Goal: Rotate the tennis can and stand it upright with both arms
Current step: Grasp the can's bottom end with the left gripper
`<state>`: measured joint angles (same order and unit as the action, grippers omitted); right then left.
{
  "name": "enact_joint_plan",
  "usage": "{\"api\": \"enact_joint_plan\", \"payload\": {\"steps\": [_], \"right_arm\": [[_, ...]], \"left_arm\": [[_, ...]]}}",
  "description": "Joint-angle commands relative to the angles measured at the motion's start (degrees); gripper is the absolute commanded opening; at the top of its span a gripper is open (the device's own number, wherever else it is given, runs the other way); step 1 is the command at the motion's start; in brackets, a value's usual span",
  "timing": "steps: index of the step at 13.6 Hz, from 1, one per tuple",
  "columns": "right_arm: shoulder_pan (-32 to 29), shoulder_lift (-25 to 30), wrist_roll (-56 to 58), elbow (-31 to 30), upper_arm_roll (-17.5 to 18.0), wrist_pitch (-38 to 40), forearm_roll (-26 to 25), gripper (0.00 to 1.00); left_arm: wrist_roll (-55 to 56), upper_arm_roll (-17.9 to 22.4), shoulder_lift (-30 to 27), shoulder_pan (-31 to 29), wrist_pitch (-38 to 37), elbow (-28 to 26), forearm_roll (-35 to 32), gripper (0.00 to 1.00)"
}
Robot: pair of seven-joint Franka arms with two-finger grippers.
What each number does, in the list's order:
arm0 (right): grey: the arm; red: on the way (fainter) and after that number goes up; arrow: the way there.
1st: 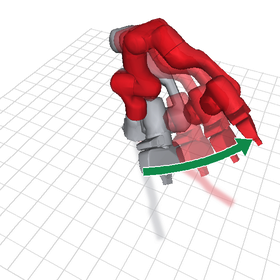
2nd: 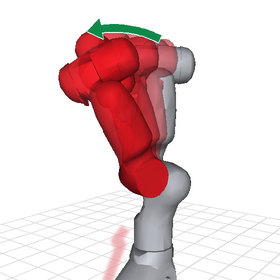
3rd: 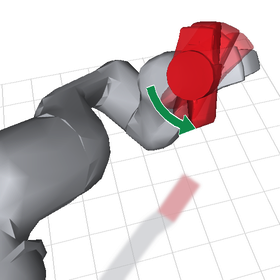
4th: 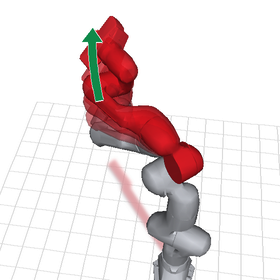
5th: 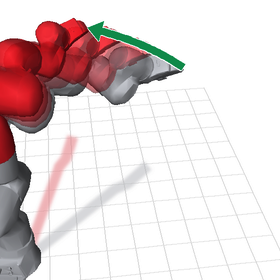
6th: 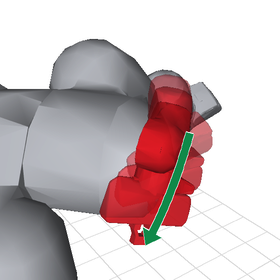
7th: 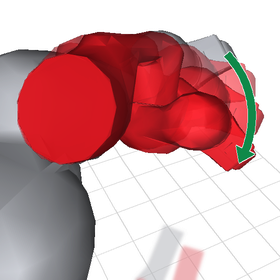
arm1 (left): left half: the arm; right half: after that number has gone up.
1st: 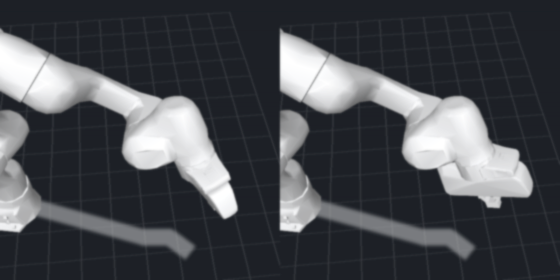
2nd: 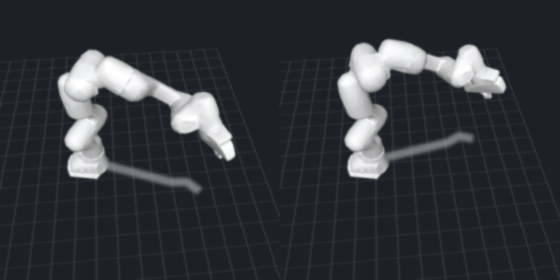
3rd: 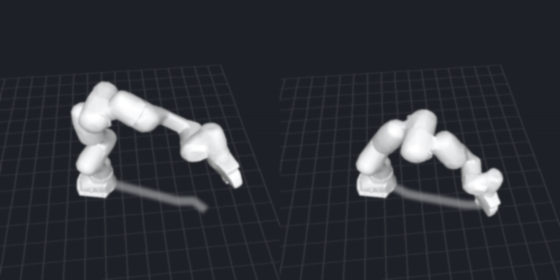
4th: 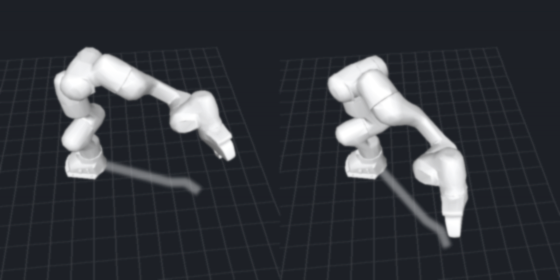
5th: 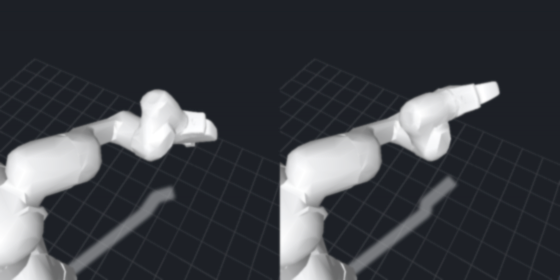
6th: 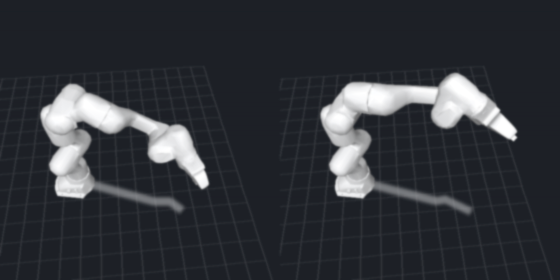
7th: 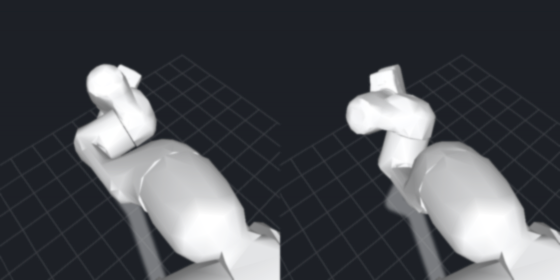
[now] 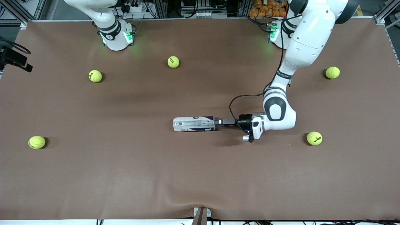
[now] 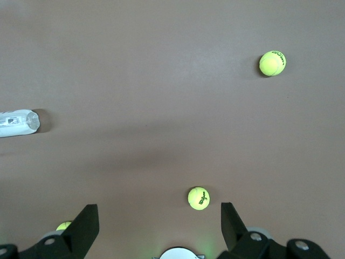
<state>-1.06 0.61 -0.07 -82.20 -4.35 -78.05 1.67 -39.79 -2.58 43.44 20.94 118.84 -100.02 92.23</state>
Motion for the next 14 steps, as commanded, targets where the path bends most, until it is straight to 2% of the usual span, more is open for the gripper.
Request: {"api": "enact_joint_plan", "payload": {"steps": [1,3,4,5,6,9,10,14], "right_arm": [[-1.05,0.18,-0.98,0.47,0.93,0.27,-0.26,1.00],[-0.87,0.18,-0.90,0.55,1.01,0.27,-0.35,1.00],[-0.87,0.18,-0.90,0.55,1.01,0.27,-0.26,1.00],[-0.96,0.18,-0.90,0.55,1.01,0.27,-0.26,1.00],[-0.87,0.18,-0.90,0.55,1.01,0.27,-0.26,1.00],[-0.87,0.18,-0.98,0.55,1.10,0.36,0.26,1.00],[-0.70,0.18,-0.98,0.55,1.10,0.36,0.61,1.00],[-0.96,0.18,-0.98,0.47,1.10,0.36,0.62,1.00]], "left_arm": [[-1.16,0.21,1.90,0.94,0.52,1.67,1.73,0.86],[-1.16,0.29,2.35,1.38,0.61,1.76,3.04,0.61],[-1.77,0.29,2.35,1.39,0.78,1.76,3.05,0.44],[-1.87,0.29,2.35,1.39,0.78,1.76,3.13,0.34],[-1.78,0.29,2.35,1.39,0.87,1.84,3.22,0.30],[-1.78,0.29,2.61,1.47,0.96,2.46,3.31,0.29],[-1.87,0.29,2.70,1.47,0.96,2.46,3.22,0.26],[-1.87,0.29,2.61,1.47,0.96,2.55,3.22,0.01]]}}
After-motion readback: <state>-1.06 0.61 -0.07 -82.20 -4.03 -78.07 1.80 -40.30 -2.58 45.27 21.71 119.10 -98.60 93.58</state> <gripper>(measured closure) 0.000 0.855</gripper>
